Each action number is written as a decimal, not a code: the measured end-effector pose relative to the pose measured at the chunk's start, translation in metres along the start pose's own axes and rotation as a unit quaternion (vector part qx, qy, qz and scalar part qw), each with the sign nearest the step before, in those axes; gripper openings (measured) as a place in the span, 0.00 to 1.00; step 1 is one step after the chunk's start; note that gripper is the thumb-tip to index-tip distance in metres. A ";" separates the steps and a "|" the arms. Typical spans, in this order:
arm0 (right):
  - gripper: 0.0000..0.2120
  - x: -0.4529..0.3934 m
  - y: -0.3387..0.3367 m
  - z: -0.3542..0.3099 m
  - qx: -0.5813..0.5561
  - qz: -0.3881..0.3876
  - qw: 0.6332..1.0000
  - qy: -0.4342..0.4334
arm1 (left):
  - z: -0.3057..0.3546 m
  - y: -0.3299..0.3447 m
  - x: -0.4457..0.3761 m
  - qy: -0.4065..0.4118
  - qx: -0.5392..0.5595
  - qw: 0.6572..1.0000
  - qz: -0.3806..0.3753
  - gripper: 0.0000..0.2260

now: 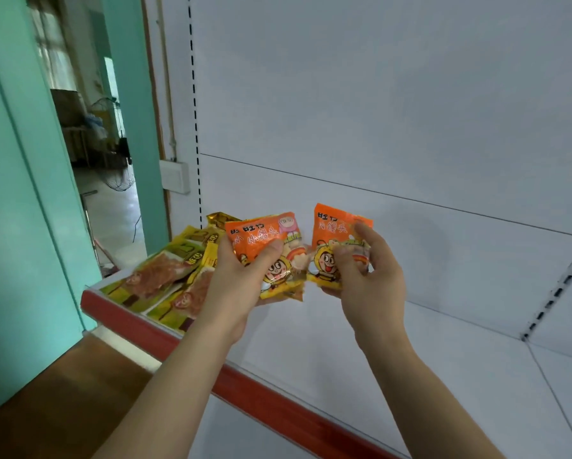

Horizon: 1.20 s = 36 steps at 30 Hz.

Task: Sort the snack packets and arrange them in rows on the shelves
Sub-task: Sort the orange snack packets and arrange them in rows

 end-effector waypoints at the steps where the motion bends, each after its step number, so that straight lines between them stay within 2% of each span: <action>1: 0.19 -0.008 0.002 0.004 0.026 0.020 0.999 0.007 | 0.002 -0.011 -0.008 0.003 0.014 1.000 0.002 0.21; 5: 0.25 -0.031 0.024 0.025 0.144 0.060 0.986 0.053 | 0.009 -0.053 -0.039 -0.011 0.042 0.999 -0.021 0.23; 10: 0.31 -0.045 0.065 0.044 0.262 0.034 0.960 0.095 | 0.007 -0.094 -0.069 -0.026 0.026 0.997 -0.062 0.21; 14: 0.33 -0.057 0.084 0.056 0.334 0.016 0.933 0.133 | 0.000 -0.110 -0.081 -0.033 0.028 0.994 -0.101 0.25; 18: 0.30 -0.064 0.094 0.073 0.399 -0.026 0.905 0.146 | -0.010 -0.114 -0.085 -0.043 0.019 0.990 -0.133 0.24; 20: 0.27 -0.064 0.095 0.083 0.470 -0.041 0.866 0.169 | -0.013 -0.113 -0.086 -0.044 0.017 0.989 -0.139 0.24; 22: 0.28 -0.065 0.094 0.094 0.553 -0.055 0.807 0.200 | -0.015 -0.113 -0.088 -0.047 0.021 0.989 -0.140 0.24; 23: 0.29 -0.065 0.094 0.099 0.570 -0.064 0.790 0.215 | -0.016 -0.113 -0.089 -0.048 0.022 0.988 -0.143 0.23; 27: 0.30 -0.071 0.091 0.107 0.594 -0.109 0.758 0.245 | -0.014 -0.111 -0.088 -0.035 -0.002 0.988 -0.151 0.23; 30: 0.30 -0.072 0.085 0.103 0.596 -0.125 0.751 0.256 | -0.011 -0.108 -0.088 -0.034 -0.003 0.988 -0.151 0.26; 33: 0.29 -0.071 0.085 0.100 0.595 -0.130 0.751 0.255 | -0.011 -0.104 -0.086 -0.045 -0.005 0.986 -0.159 0.33; 36: 0.28 -0.069 0.082 0.090 0.563 -0.104 0.782 0.245 | -0.011 -0.099 -0.085 -0.039 -0.007 0.984 -0.172 0.29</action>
Point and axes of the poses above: each hand's wrist, its own x-axis away from the middle knuckle, its own y-axis out of the palm, z = x × y, the point moved 4 cm from there along -x, towards the middle knuckle, and after that the axes turned 14 degrees about -z, right-handed, at the moved point
